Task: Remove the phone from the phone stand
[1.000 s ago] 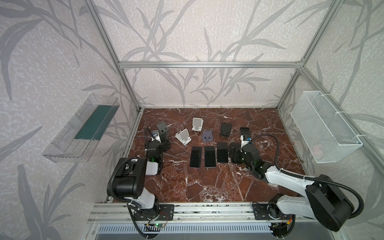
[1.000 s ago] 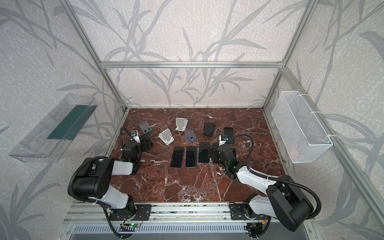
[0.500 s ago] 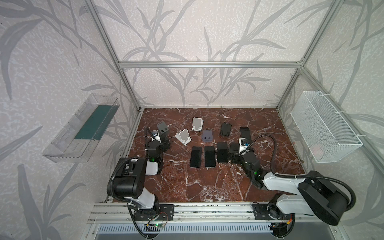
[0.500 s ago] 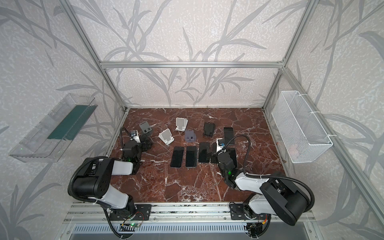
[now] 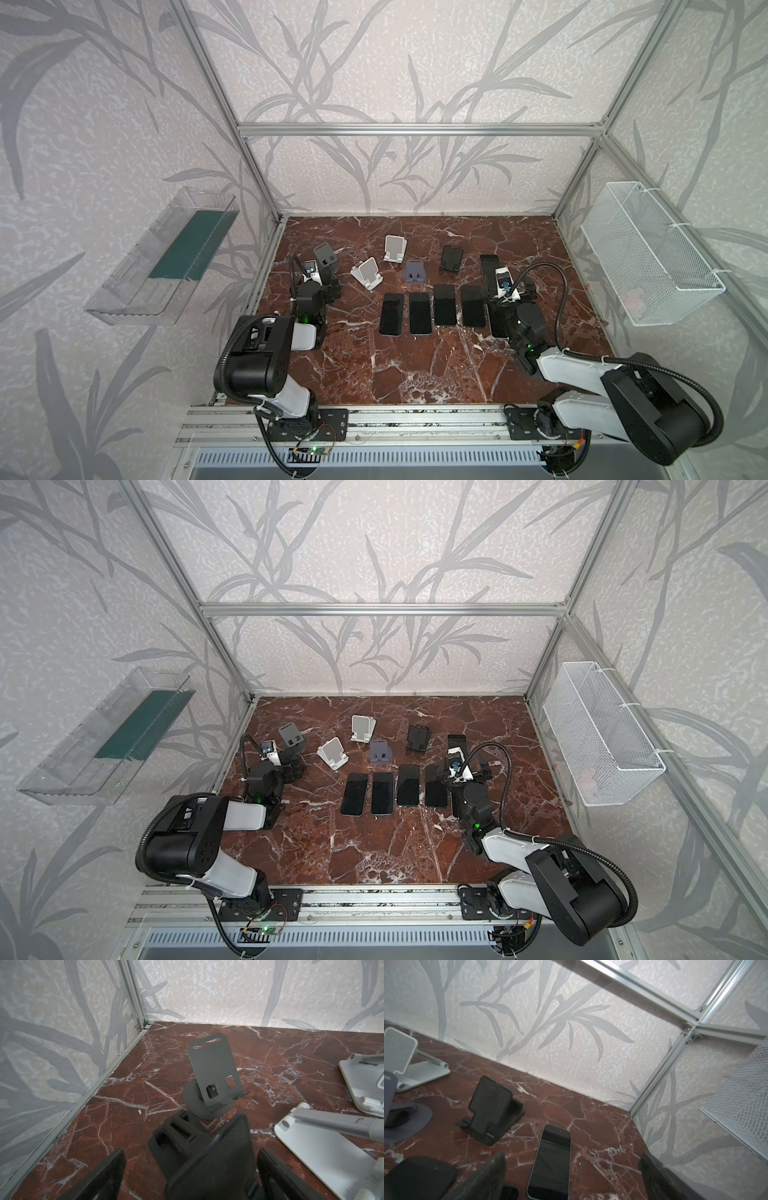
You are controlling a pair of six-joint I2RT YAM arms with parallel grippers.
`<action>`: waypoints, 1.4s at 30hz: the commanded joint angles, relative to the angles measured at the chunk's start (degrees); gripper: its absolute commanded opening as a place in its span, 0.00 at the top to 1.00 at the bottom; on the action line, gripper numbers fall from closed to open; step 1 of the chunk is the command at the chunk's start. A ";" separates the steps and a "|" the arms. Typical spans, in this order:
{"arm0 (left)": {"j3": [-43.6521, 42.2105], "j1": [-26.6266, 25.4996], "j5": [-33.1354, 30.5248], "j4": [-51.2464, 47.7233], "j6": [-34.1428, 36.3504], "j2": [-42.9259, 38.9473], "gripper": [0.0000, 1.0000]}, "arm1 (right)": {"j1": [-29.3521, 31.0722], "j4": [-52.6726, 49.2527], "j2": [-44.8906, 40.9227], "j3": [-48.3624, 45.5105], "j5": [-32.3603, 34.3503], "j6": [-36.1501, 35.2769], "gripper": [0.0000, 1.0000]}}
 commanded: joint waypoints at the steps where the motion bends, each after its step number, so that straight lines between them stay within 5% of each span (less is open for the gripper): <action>1: 0.55 0.34 0.21 0.22 -0.04 0.11 0.01 | -3.23 1.70 5.76 -1.80 -6.91 2.99 0.01; 4: 0.54 0.30 0.28 0.28 -0.04 0.14 0.01 | -5.92 17.41 19.70 -2.58 -5.60 4.91 0.01; 6: 0.56 0.36 0.49 0.21 0.05 0.10 0.01 | -11.15 17.06 20.54 -2.37 -12.68 9.36 0.01; 8: 0.52 0.34 1.22 0.22 0.42 0.18 0.01 | -11.64 16.58 23.00 0.78 -5.78 10.99 0.01; 14: 0.43 0.36 1.62 0.38 0.50 0.04 0.01 | -15.40 -4.94 18.56 8.58 -9.22 16.18 0.01; 42: 0.53 0.38 1.90 0.12 0.49 0.06 0.01 | -15.75 -4.26 18.85 8.33 -9.71 15.81 0.01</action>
